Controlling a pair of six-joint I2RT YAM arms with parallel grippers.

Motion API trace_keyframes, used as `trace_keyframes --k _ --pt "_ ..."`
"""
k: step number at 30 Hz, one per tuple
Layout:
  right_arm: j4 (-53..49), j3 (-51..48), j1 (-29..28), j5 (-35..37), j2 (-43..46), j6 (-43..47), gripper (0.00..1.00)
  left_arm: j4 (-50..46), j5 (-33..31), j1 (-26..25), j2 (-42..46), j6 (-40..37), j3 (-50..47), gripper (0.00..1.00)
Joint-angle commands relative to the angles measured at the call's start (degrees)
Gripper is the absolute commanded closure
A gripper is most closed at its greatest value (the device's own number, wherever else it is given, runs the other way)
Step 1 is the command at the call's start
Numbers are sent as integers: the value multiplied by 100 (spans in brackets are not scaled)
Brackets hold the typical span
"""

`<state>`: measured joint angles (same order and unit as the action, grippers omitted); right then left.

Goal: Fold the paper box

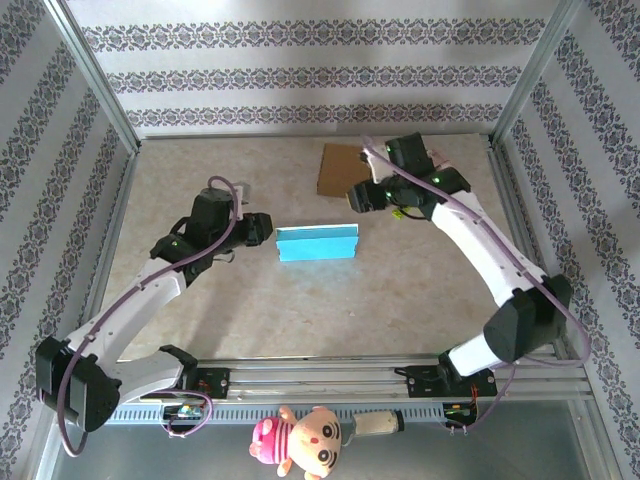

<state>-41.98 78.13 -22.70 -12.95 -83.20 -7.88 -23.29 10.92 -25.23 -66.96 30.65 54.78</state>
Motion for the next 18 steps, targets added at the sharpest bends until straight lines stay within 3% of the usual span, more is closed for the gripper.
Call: trace_keyframes --k 1,18 --pt "-137 -385 8 -37 194 -765 46 -689 -263 -194 -215 -22 242 68" --pt "390 -751 -125 -509 -382 -568 64 -420 -347 -395 -917 -181 609 68"
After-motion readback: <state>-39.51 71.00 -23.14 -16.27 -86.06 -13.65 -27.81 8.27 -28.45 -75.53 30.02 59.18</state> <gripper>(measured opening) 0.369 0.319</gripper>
